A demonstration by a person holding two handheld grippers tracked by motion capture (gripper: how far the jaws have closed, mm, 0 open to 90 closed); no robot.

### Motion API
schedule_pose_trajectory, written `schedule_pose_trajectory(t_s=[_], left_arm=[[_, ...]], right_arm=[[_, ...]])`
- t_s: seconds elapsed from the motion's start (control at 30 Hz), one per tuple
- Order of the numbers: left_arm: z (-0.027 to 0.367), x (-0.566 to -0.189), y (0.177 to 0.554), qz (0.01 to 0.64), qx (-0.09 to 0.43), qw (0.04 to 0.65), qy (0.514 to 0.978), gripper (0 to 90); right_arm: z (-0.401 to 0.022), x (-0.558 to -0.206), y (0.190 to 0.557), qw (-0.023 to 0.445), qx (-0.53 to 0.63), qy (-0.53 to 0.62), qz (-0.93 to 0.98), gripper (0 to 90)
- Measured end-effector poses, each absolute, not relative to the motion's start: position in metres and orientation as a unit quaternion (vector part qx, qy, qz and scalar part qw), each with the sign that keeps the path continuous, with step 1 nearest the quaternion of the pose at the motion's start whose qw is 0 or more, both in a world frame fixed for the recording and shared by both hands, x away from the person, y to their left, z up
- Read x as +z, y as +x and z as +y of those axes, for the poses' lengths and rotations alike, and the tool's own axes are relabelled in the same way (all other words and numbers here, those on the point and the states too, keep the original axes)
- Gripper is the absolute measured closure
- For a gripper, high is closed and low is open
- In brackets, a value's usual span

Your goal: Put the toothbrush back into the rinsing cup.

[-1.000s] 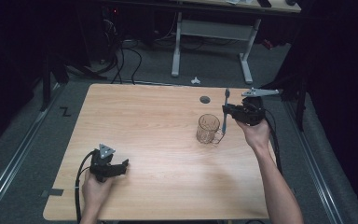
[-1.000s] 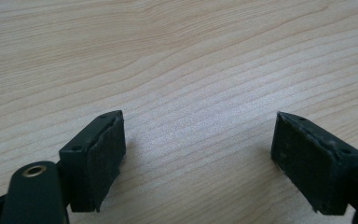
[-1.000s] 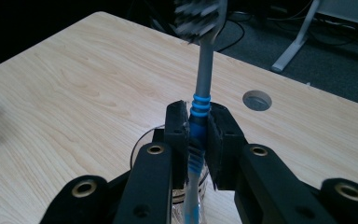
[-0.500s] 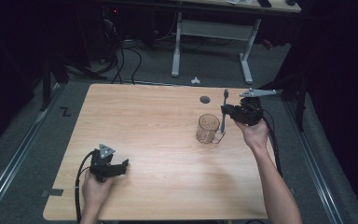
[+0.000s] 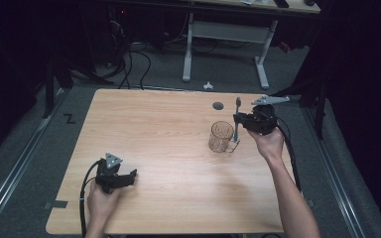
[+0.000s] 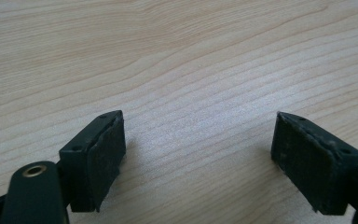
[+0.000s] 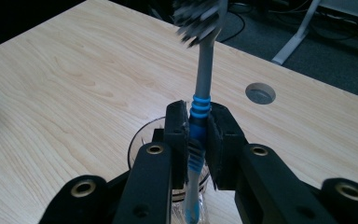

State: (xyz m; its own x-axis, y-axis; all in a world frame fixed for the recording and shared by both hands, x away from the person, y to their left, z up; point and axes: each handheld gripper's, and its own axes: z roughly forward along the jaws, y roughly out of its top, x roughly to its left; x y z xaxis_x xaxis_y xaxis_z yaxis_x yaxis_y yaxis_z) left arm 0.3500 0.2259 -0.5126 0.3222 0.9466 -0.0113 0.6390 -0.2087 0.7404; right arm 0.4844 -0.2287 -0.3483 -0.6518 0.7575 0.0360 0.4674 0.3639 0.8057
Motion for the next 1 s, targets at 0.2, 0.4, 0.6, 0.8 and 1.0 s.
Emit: schedule_pose_trajectory(t_s=[0.2, 0.4, 0.6, 0.8, 1.0], left_arm=[[0.226, -0.513, 0.35, 0.534, 0.231, 0.332, 0.742, 18.2], [0.226, -0.513, 0.35, 0.534, 0.232, 0.332, 0.742, 18.2], [0.226, -0.513, 0.35, 0.534, 0.232, 0.332, 0.742, 18.2], [0.226, -0.513, 0.35, 0.534, 0.232, 0.332, 0.742, 18.2], [0.226, -0.513, 0.35, 0.534, 0.232, 0.332, 0.742, 18.2]], right_arm=[[-0.231, -0.352, 0.484, 0.172, 0.412, 0.383, 0.809, 79.5], [-0.235, -0.359, 0.485, 0.166, 0.41, 0.389, 0.808, 79.5], [-0.235, -0.361, 0.484, 0.164, 0.406, 0.39, 0.81, 79.4], [-0.235, -0.364, 0.483, 0.163, 0.404, 0.391, 0.811, 79.4], [-0.239, -0.368, 0.482, 0.159, 0.406, 0.393, 0.81, 79.3]])
